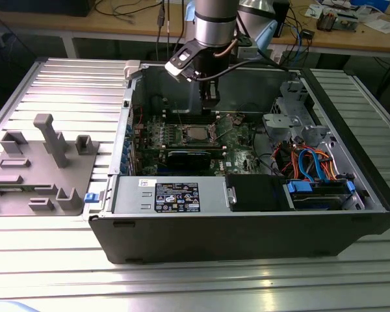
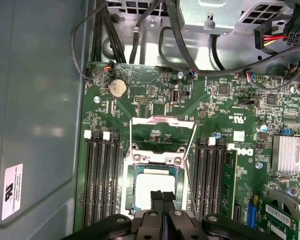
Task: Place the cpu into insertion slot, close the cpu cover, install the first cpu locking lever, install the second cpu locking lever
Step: 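Close the cpu cover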
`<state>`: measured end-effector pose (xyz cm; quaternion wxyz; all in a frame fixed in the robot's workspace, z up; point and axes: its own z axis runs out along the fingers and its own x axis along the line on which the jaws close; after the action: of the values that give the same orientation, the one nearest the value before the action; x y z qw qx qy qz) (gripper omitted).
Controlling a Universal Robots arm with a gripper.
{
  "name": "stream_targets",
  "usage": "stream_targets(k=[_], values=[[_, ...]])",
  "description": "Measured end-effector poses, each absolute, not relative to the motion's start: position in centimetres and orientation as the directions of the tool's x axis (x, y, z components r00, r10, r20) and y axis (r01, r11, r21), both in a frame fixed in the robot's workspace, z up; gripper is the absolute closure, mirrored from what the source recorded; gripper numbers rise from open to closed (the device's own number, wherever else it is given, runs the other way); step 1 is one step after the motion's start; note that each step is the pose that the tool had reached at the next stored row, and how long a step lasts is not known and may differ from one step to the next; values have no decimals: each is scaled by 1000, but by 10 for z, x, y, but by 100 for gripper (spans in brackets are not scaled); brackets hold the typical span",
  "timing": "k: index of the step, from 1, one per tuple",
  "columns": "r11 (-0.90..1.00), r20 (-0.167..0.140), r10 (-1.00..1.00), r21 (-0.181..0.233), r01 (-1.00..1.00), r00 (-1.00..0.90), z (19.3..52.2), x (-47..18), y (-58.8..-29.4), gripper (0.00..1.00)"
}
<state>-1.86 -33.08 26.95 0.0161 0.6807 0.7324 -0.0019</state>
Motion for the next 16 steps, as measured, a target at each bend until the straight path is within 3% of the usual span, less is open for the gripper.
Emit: stream_targets(k=[16], values=[[73,-26,997,19,997,-73,269,-18,-332,89]])
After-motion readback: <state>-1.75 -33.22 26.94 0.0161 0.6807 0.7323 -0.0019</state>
